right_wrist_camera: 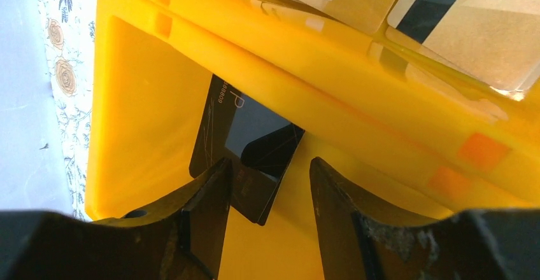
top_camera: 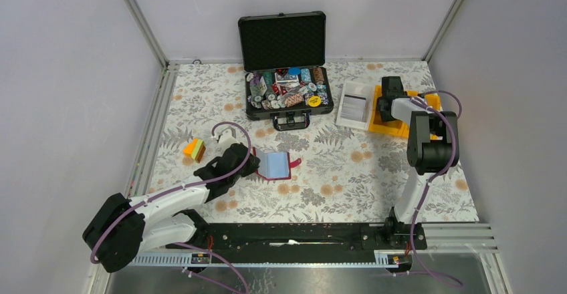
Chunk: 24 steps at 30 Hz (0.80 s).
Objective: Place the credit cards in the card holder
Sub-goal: Pick up the credit card from the storage box.
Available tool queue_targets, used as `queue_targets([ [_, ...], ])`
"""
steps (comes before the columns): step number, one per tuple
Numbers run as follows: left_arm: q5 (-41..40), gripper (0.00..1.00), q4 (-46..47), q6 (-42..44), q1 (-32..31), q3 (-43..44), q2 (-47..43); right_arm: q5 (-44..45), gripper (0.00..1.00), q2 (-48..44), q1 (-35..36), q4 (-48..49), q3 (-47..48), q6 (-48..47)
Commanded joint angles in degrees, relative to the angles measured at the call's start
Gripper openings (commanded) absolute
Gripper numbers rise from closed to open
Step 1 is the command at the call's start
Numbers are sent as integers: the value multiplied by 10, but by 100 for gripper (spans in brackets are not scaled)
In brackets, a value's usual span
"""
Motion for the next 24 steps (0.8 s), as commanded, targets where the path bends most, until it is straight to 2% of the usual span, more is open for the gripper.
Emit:
queue_targets([
  [1,-3,0,35,7,4,-3,-15,45,54,20,4,-31,29,6],
  [4,-4,0,35,6,5,-4,-18,43,52,27,4,-31,30,7],
  [10,-5,0,34,6,6,-6,-20,40,41,22,4,-37,14,17],
  [24,-3,0,35,10,9,-13,-32,48,29,-25,4,-37,-49,32],
])
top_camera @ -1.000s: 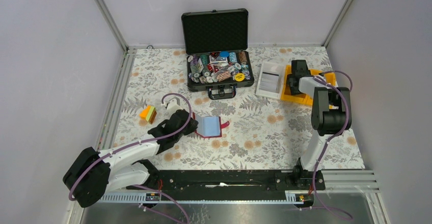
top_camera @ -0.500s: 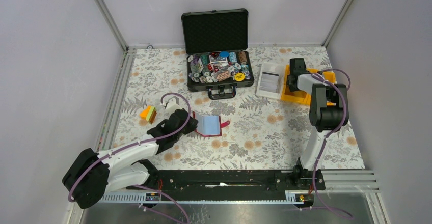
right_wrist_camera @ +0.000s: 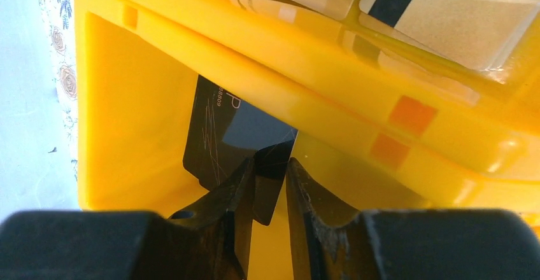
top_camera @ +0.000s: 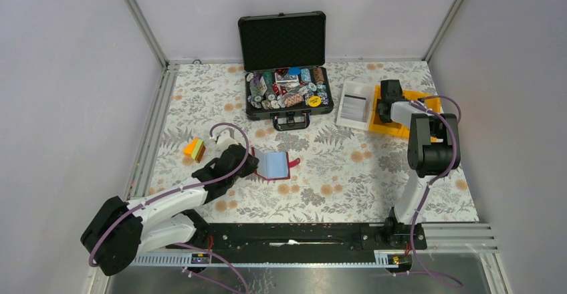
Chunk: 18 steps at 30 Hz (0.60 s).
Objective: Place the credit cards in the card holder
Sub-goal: Pick up the credit card from the storage box.
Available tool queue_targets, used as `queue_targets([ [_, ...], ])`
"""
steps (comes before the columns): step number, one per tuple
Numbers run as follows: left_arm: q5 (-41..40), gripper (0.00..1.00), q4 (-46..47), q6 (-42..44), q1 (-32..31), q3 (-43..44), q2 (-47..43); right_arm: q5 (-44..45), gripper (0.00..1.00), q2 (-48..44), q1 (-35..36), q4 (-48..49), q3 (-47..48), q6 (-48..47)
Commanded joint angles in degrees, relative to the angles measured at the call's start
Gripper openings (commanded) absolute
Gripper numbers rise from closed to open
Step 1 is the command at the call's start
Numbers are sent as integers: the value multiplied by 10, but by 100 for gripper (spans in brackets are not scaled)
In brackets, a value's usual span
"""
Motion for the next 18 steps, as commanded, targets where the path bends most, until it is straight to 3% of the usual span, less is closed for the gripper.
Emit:
queue_targets([
  [1,-3,0,33,9,5,-4,-16,36,29,-21,2,-50,-29,6],
  [18,13,0,40,20,11,-4,-17,79,10,-77,2,-57,-35,2],
])
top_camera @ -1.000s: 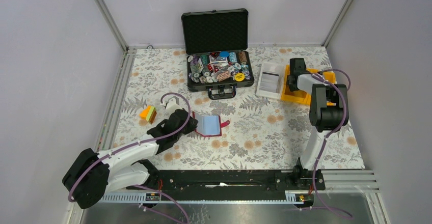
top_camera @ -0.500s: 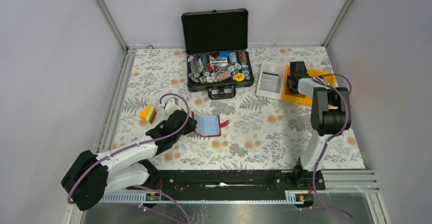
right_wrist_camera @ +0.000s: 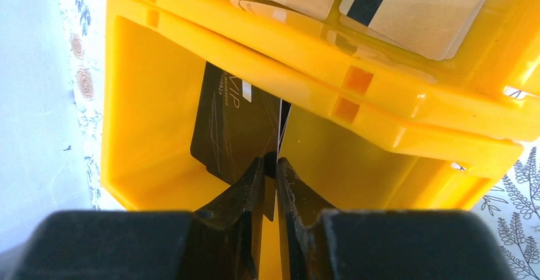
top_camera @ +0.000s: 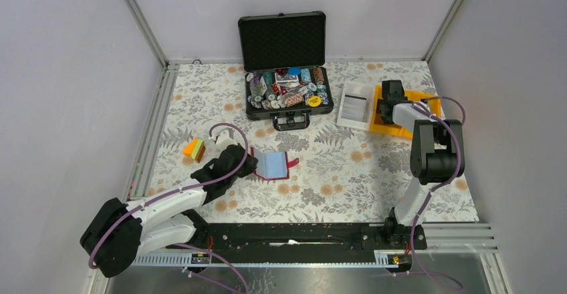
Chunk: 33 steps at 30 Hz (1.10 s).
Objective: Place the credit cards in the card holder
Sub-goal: Pick up the credit card from the storage box.
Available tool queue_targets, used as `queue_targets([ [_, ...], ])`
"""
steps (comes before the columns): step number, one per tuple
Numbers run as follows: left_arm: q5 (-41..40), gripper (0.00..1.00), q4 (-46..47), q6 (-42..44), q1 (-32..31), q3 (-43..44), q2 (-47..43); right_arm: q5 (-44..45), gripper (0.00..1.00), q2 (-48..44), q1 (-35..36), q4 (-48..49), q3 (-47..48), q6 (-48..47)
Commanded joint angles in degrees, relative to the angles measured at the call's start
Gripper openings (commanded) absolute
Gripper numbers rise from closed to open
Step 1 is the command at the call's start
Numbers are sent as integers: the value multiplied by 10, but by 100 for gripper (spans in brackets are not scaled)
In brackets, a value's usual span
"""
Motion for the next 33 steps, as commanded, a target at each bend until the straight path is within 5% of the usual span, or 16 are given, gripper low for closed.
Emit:
queue_targets([
  [1,10,0,37,9,5,3,-8,67,9,-31,-1,-41,-6,-10],
  [12,32,0,43,17,8,7,-1,93,0,-57,-1,-36,9,-52],
  [33,83,0,35,38,8,18,14,88,0,-189,-1,27,-30,-221],
])
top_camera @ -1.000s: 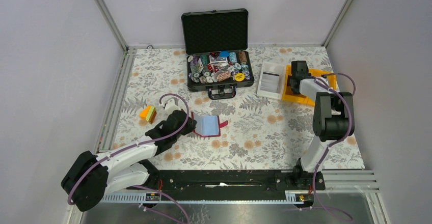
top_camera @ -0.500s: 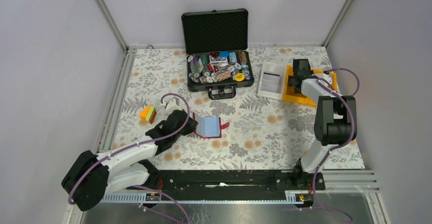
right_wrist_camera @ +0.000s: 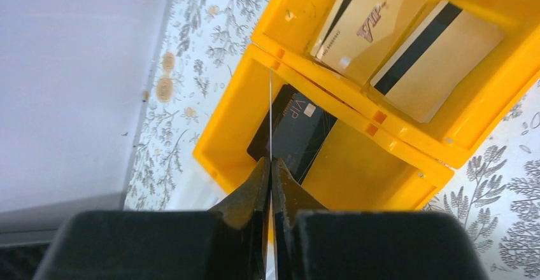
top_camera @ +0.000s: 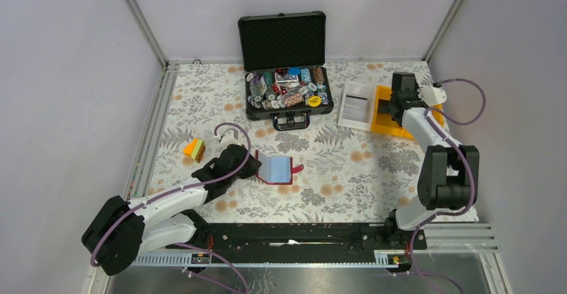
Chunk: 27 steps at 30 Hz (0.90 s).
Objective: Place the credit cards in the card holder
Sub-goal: Pick up the credit card from the storage box.
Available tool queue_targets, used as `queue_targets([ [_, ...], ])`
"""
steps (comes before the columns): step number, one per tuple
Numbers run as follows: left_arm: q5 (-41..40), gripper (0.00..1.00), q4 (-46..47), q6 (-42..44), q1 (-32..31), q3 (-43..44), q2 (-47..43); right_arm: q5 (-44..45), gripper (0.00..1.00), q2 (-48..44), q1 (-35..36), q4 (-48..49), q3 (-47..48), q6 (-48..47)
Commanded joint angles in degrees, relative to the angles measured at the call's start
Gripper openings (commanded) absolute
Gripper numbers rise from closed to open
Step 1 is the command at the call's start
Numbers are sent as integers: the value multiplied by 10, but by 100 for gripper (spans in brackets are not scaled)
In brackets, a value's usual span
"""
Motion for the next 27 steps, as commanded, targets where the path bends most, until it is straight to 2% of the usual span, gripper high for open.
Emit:
queue_targets([
  [1,27,2,26,14,3,19,4,21,0,-70,-2,26,-25,-81],
  [5,23,17,13,31,3,27,-4,-52,0,-125,-1,60,-53,-168],
  [9,20,33,4,53,3,32,-20,-188,0,-174,-1,63,-74,-242],
  [13,11,58,-33,73,4,38,-44,-311,0,-223,20,52,-88,-299],
  [16,-3,84,-64,88,3,49,-68,-398,0,-249,45,40,-90,-342],
  [18,-13,96,-84,103,3,64,-84,-450,0,-261,66,38,-92,-357],
  [23,-20,99,-128,157,3,128,-127,-578,0,-285,117,77,-109,-362],
  [27,45,99,-103,180,3,162,-163,-649,0,-289,174,123,-119,-351],
])
